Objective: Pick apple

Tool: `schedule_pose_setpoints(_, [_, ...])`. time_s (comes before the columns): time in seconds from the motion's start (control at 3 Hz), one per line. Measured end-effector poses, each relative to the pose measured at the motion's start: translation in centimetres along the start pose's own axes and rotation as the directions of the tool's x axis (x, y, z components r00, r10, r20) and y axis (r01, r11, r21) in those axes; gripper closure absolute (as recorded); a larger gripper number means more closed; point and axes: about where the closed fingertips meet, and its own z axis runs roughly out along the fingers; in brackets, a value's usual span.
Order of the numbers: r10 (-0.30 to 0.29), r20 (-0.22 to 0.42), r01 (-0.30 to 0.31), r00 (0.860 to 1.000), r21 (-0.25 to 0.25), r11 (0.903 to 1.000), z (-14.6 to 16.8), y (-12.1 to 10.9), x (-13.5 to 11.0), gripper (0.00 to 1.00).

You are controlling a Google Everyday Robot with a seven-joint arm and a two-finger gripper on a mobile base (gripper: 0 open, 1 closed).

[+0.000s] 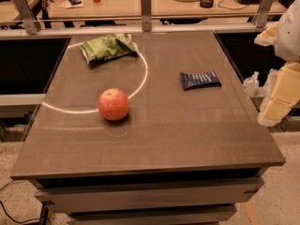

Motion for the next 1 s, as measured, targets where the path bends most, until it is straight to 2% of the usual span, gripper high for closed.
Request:
schedule_pose_setpoints(0.33, [0.000, 0.000, 0.000, 1.000, 0.000, 1.0000, 0.0, 0.0, 0.0, 0.00])
schedule_pose_setpoints(0.67, [0.044, 0.053, -0.042, 0.998, -0.041, 0.9983, 0.3, -0.2, 0.1, 0.00])
schedule_pose_setpoints(1.0, [0.089, 0.196, -0.070, 0.977, -0.100, 0.9925, 2.3, -1.4, 1.4, 0.00])
